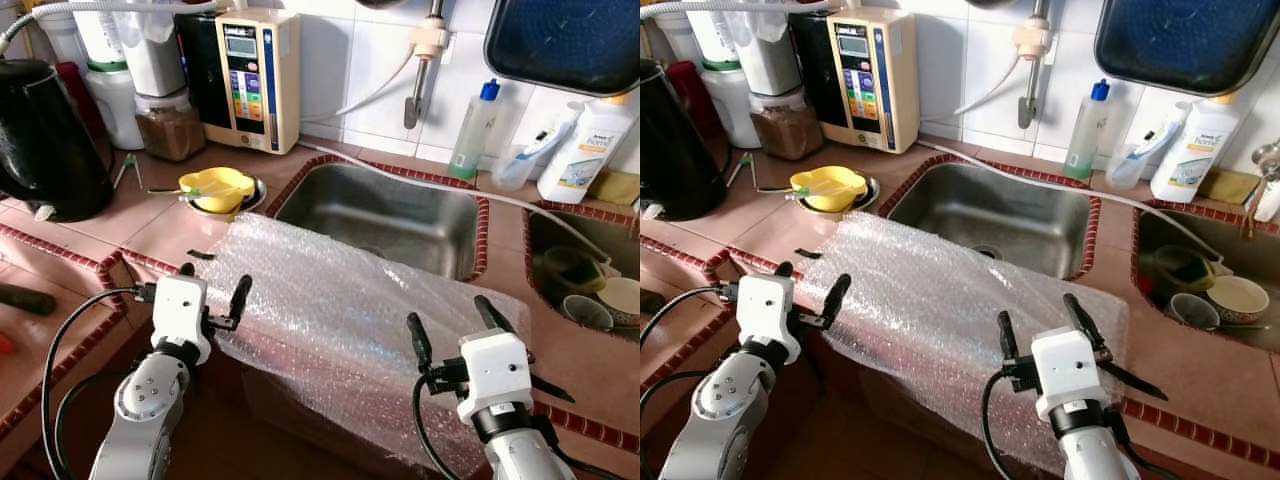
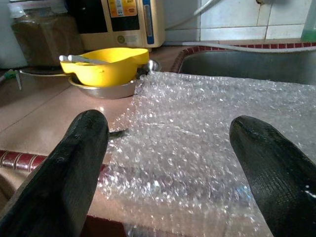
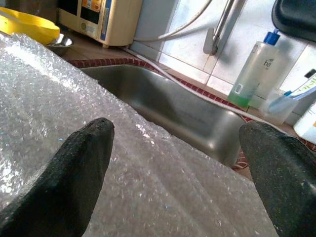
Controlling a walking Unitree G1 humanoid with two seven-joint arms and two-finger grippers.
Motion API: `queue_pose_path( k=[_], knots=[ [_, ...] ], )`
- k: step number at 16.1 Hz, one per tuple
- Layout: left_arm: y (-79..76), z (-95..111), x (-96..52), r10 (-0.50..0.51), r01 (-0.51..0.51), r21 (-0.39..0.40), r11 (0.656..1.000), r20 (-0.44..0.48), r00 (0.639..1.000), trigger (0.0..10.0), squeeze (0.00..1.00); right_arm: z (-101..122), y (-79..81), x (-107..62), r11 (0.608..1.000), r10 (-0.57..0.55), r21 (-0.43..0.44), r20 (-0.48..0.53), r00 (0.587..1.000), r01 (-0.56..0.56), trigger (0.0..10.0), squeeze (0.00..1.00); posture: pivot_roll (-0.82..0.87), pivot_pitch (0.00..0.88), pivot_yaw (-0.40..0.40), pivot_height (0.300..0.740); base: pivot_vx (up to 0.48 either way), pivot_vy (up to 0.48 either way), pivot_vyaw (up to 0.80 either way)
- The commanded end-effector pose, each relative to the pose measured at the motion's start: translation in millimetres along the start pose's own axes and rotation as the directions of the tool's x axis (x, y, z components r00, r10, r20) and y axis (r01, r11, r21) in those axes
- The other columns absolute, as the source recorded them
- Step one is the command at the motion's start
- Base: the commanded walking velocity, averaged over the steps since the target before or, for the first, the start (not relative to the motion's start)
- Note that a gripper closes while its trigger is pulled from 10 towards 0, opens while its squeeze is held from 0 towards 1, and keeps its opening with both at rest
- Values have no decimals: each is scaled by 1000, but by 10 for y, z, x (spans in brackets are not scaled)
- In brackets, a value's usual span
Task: Kitchen organization
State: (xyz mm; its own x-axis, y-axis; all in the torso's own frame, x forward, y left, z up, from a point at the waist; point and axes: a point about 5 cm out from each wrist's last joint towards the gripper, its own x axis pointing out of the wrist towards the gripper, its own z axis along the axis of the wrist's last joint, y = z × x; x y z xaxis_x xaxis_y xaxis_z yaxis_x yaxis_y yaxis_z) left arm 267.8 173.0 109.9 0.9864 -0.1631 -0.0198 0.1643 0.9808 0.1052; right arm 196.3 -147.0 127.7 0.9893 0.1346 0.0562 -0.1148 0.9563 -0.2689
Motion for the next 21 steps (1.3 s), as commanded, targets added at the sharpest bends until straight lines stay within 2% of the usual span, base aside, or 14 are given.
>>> queue_pose_path(
  k=[1,16,20,21],
  knots=[
    [5,35,5,-10,10,4,1000,14,1000,10000,0,26,-15,4,1000,-8,-2,13,1000,8,10000,0,80,0,-15,740,349,0,0],
    [6,17,-18,-18,18,3,1000,6,1000,10000,0,10,-18,-9,1000,-4,-3,6,1000,4,10000,0,82,0,-20,740,358,0,0],
    [62,-4,-54,48,-47,35,998,-6,999,10000,0,7,-4,-20,1000,0,-1,3,1000,0,10000,0,83,0,-21,740,75,0,0],
    [78,-23,-55,61,-61,20,998,-16,998,10000,0,7,-2,-18,1000,0,0,3,1000,0,10000,0,83,0,-21,740,0,0,0]
  ],
)
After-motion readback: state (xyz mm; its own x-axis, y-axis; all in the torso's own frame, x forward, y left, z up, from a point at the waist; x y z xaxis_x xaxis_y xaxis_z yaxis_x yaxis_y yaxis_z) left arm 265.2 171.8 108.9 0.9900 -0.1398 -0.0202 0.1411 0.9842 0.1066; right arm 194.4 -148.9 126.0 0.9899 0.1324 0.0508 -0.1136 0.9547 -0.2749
